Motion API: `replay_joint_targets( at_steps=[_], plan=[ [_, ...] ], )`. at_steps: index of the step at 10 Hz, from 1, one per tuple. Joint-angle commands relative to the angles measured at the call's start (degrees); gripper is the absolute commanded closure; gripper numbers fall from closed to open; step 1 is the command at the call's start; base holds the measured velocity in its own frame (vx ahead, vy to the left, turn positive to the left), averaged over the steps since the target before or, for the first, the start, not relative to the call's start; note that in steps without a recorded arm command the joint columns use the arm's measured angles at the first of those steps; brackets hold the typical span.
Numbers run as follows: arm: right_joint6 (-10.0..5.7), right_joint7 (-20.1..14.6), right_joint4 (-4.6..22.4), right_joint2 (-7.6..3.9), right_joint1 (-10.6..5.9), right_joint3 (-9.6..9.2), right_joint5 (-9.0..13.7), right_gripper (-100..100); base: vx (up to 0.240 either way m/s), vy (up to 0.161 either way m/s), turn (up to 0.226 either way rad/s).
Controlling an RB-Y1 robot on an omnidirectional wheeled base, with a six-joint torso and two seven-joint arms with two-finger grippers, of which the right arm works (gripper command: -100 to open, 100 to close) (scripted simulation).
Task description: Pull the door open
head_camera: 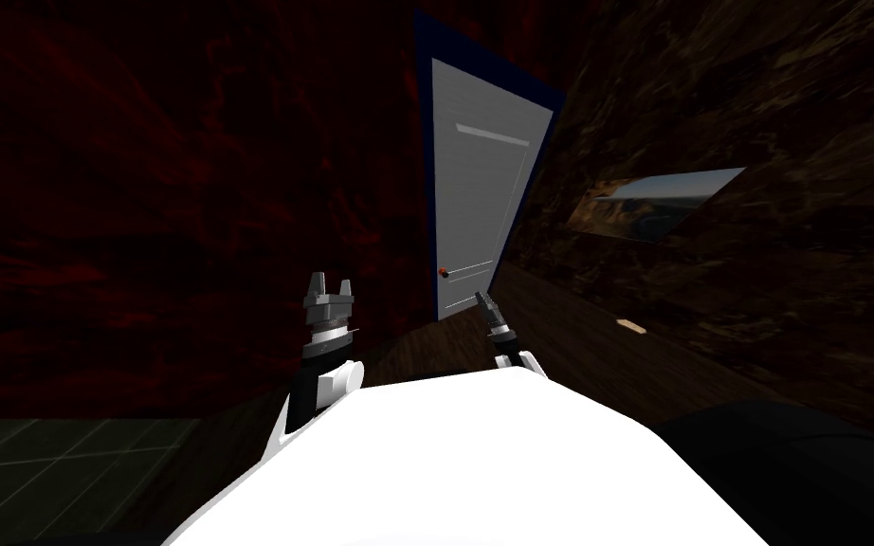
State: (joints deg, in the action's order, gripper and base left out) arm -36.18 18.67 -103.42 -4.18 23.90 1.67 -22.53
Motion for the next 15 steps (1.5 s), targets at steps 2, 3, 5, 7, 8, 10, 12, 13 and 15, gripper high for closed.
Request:
replay_joint_targets(
  at_steps=[2, 3, 5, 7, 8, 10, 12, 13, 15],
  plan=[
    [-1.27, 2.9, 2.7, -0.11, -0.33, 0.05, -1.7, -100, 0.092, 0.035, -0.032],
    [-1.76, 3.9, 3.7, -0.13, -0.42, 0.07, -2.4, -100, 0.083, 0.036, -0.026],
    [-2.74, 6.0, 5.8, -0.17, -0.61, 0.1, -3.7, -100, 0.092, 0.036, -0.028],
    [-3.71, 8.2, 7.8, -0.16, -0.79, 0.14, -5.0, -100, 0.117, 0.039, -0.033],
    [-4.2, 9.2, 8.8, -0.12, -0.88, 0.16, -5.6, -100, 0.095, 0.029, -0.03],
    [-5.18, 11.3, 10.8, -0.03, -1.06, 0.19, -6.9, -100, 0.094, 0.012, -0.035],
    [-6.15, 13.5, 12.9, 0.06, -1.24, 0.23, -8.2, -100, 0.089, 0.019, -0.028],
    [-6.62, 14.5, 13.9, 0.16, -1.33, 0.25, -8.8, -100, 0.116, 0.033, -0.041],
    [-7.58, 16.5, 15.8, 0.36, -1.5, 0.3, -10.1, -100, 0.097, 0.017, -0.031]
  ],
)
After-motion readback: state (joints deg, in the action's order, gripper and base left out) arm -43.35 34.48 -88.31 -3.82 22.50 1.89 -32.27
